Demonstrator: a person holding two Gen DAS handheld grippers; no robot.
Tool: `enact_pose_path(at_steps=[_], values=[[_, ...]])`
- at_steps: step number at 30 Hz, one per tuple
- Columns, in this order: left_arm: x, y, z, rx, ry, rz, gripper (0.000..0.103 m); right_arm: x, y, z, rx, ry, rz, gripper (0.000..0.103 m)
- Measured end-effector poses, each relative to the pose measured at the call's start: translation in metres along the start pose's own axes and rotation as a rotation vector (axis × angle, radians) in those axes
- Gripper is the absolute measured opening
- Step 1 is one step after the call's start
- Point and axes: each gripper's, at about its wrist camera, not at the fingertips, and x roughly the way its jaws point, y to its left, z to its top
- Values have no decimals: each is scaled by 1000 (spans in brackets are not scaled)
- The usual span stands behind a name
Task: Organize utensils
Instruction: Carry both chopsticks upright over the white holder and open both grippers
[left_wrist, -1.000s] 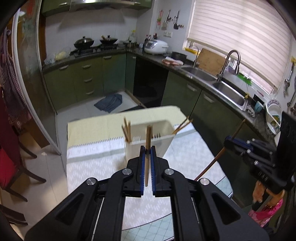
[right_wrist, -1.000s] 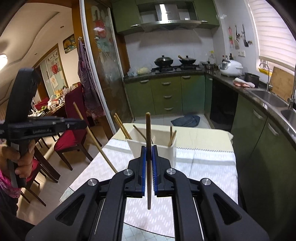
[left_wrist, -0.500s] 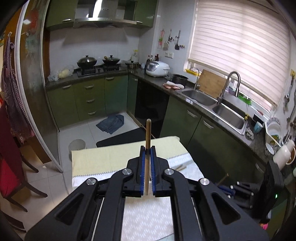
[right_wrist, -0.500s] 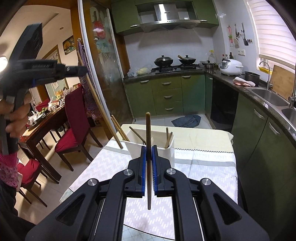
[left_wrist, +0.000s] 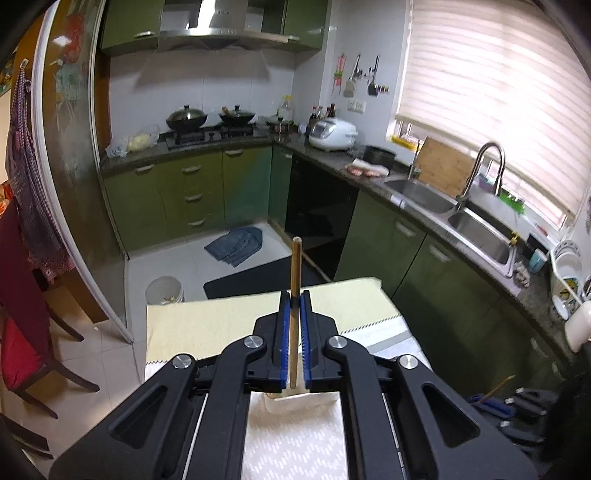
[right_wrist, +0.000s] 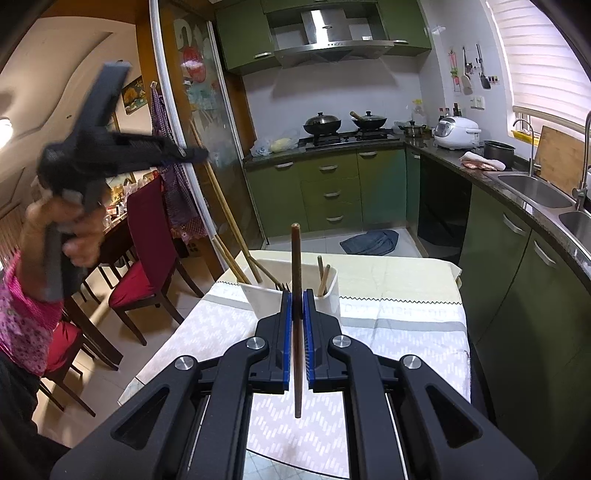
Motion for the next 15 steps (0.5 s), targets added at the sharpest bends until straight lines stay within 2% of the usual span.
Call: enact_pose_path(at_steps=[5,9,10,11,12,15], values=[[35,5,-21,-3,79,7,6,-2,6,10,-11,-17,2,7],[48,6,-36,1,110,4,7,-5,13,26,-23,-44,0,7],[50,7,-39,-1,118,-3,12,-5,15,31,-24,-51,1,7],[50,8,-42,-4,123,-12,25,-6,16,36,-23,-60,3,7],[50,9,-45,-4,123,-16,30,-8,18,42,-24,-71,6,7],[43,13,-51,2,106,-14,32,-11,21,62,-16,-118,9,7]])
